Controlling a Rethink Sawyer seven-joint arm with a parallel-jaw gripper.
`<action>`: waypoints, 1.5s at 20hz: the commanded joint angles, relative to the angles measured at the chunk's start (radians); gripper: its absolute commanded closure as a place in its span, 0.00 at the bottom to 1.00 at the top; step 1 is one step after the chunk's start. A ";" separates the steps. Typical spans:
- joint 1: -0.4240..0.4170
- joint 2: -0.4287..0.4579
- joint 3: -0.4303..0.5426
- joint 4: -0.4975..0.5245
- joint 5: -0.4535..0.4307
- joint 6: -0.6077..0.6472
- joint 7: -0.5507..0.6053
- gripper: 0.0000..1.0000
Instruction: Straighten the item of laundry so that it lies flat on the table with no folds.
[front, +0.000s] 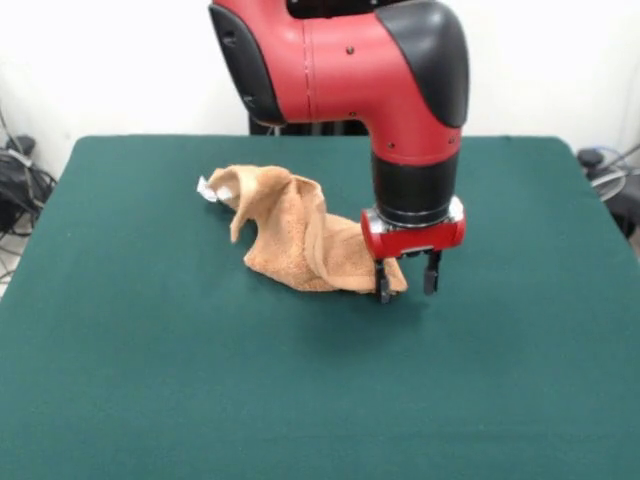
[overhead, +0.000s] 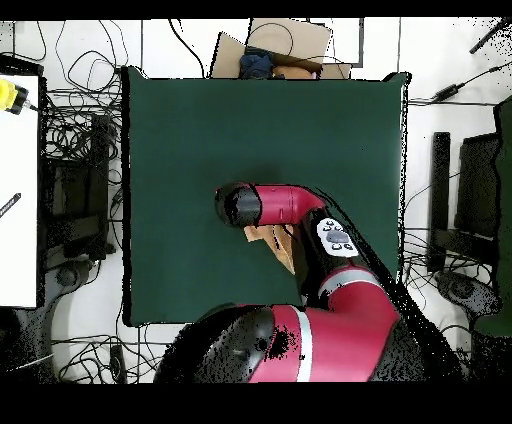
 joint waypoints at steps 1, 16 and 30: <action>0.007 0.017 0.014 -0.028 -0.052 0.144 -0.026 0.00; 0.031 -0.078 0.013 0.021 -0.039 0.204 -0.001 0.00; 0.037 -0.211 -0.001 0.180 -0.007 0.242 0.076 0.00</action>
